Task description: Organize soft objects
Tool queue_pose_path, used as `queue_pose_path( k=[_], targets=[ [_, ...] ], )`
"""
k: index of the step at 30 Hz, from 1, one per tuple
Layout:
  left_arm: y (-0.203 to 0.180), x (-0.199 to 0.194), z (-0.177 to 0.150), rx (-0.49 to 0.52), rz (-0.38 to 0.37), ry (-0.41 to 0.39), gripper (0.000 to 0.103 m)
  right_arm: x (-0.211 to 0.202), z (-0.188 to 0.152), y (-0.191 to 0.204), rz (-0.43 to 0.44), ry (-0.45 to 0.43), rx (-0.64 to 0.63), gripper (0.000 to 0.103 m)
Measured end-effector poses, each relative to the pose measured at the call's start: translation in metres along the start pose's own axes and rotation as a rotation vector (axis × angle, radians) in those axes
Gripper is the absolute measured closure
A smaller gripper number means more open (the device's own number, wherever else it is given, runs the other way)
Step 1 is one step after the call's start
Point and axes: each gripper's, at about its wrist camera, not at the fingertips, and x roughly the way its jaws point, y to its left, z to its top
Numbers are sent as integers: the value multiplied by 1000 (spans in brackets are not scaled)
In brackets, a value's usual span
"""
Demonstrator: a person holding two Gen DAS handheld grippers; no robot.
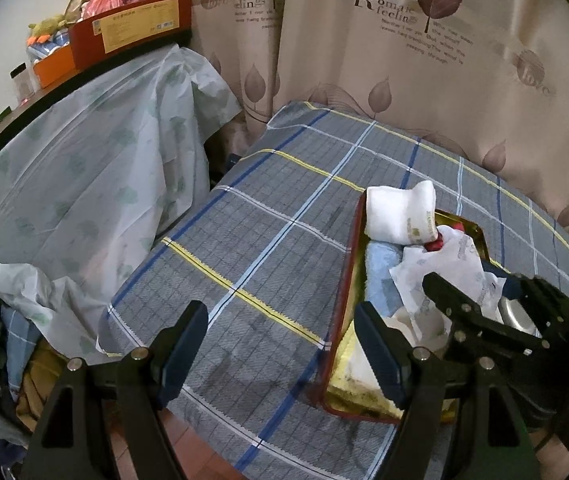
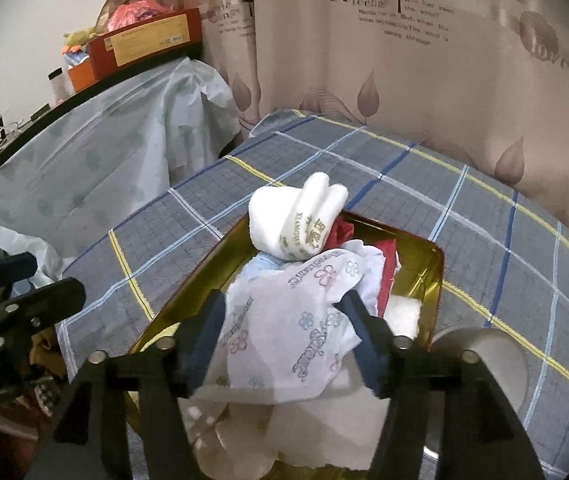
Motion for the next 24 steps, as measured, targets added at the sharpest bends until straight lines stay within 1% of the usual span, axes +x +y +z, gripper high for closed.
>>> queue_pose_path(
  k=[1,3,5,8,9,10,12,13,17,20,24],
  targets=[
    [0,-1,0,-1,-2,-2,25,-2,0,1,-2,-3,-6,32],
    [-1,-3,-1,4,-5,-6,25,-7,-1,1,-9,-13,-7,28],
    [-2,-4,-1,1,0,-5,25,-16,-3,0,-3,-24,2,26],
    [-3,-5,-1,-5,-1,-2,25,-32,-7,0,-34,-49,7,17],
    [-3,-5,-1,-6,1,-2,25,-38,-9,-1,-47,-56,12,10],
    [-4,-6,-1,-5,0,-3,25,-45,-11,-1,-50,-65,21,7],
    [-6,-7,-1,-3,6,-5,25,-54,-15,0,-78,-82,19,7],
    [-7,-8,-1,0,10,-8,25,-58,-17,1,-109,-84,7,5],
    [-12,-10,-3,9,8,-9,25,-69,-29,2,-180,-71,-2,4],
    [-15,-9,-4,14,10,-1,25,-76,-42,-6,-177,-49,50,4],
    [-21,-10,-6,29,8,2,25,-82,-50,-12,-162,-38,97,4]
  ],
)
